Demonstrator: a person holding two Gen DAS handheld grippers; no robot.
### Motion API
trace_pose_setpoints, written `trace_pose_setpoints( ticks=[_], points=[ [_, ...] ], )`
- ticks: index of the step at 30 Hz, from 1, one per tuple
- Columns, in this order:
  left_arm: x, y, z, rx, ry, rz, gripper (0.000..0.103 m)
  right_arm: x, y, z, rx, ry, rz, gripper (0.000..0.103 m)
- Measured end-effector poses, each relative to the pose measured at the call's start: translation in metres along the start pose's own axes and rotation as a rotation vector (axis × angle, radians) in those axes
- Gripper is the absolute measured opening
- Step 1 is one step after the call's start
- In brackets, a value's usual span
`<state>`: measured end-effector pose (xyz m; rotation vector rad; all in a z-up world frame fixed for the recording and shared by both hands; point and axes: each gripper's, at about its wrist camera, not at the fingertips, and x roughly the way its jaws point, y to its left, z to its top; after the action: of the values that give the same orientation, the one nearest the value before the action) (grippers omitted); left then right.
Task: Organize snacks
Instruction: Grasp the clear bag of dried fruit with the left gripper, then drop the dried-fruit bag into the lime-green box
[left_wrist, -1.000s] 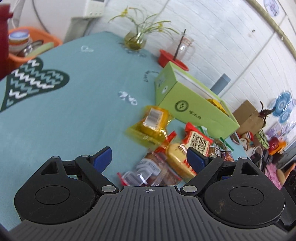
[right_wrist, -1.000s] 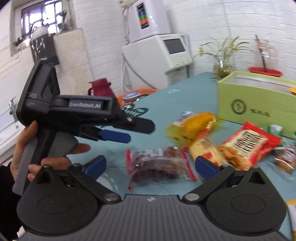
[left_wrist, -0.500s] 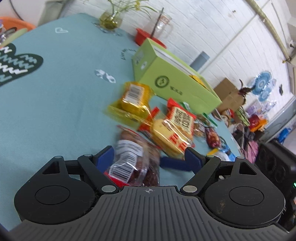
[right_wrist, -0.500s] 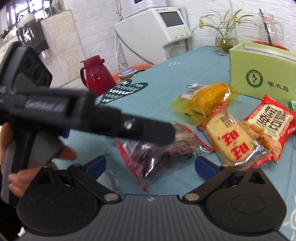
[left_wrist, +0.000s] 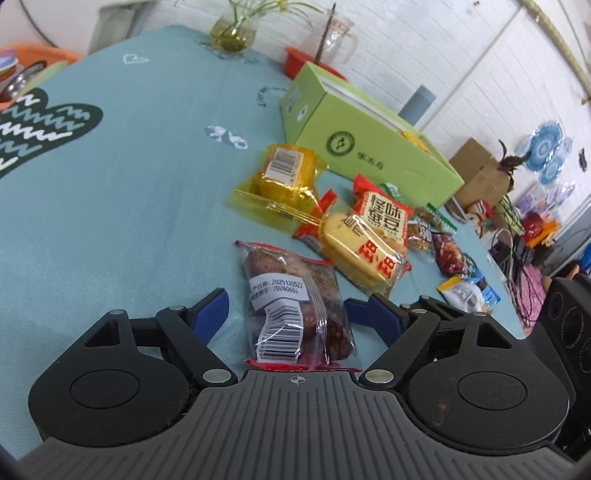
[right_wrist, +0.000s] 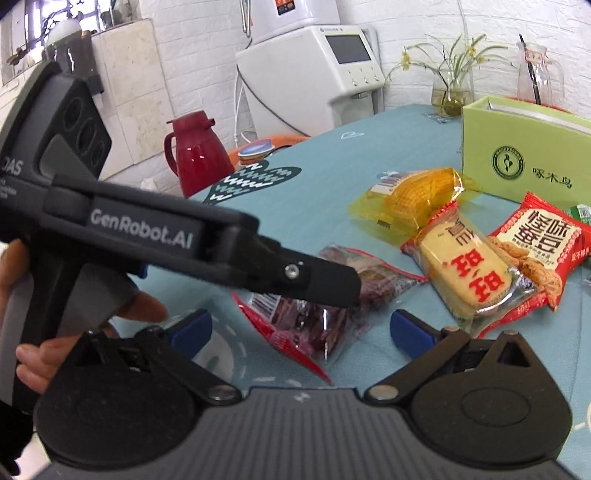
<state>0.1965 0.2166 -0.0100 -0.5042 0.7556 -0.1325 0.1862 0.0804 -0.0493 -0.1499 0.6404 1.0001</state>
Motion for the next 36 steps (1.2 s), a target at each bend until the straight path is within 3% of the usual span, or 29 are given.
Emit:
trace_pose_setpoints(
  ticks=[1,4,8,13,18,24,30,33,34,36],
  points=[
    [-0.001,-0.001,-0.002,0.01,-0.003,0.007,0.064,0.001,0.0,0.001,0.0,-0.004,0.007,0.102],
    [-0.001,-0.002,-0.003,0.019,0.004,0.018,0.038,0.004,0.002,0.005,0.006,-0.001,0.045,0.1],
    [-0.009,-0.005,-0.001,-0.02,-0.006,0.013,0.025,-0.008,0.011,0.012,-0.042,-0.041,0.03,0.1],
    [-0.019,-0.022,0.023,-0.012,-0.068,-0.024,0.025,-0.026,0.003,0.032,-0.067,-0.125,0.001,0.1],
    [0.003,-0.053,0.077,0.055,-0.091,-0.071,0.025,-0.039,-0.035,0.066,-0.066,-0.187,-0.063,0.1],
    [0.064,-0.101,0.165,0.195,-0.088,-0.124,0.025,-0.039,-0.111,0.129,-0.057,-0.219,-0.165,0.1],
    [0.147,-0.122,0.227,0.225,-0.005,-0.124,0.023,-0.012,-0.199,0.164,0.018,-0.162,-0.198,0.1],
    [0.176,-0.12,0.233,0.224,0.031,-0.108,0.03,-0.005,-0.225,0.163,0.077,-0.146,-0.254,0.099],
    [0.176,-0.118,0.234,0.206,0.038,-0.11,0.035,-0.009,-0.225,0.161,0.099,-0.161,-0.293,0.099],
    [0.156,-0.112,0.229,0.19,-0.013,-0.166,0.046,-0.035,-0.222,0.149,0.114,-0.233,-0.292,0.101]
  ],
)
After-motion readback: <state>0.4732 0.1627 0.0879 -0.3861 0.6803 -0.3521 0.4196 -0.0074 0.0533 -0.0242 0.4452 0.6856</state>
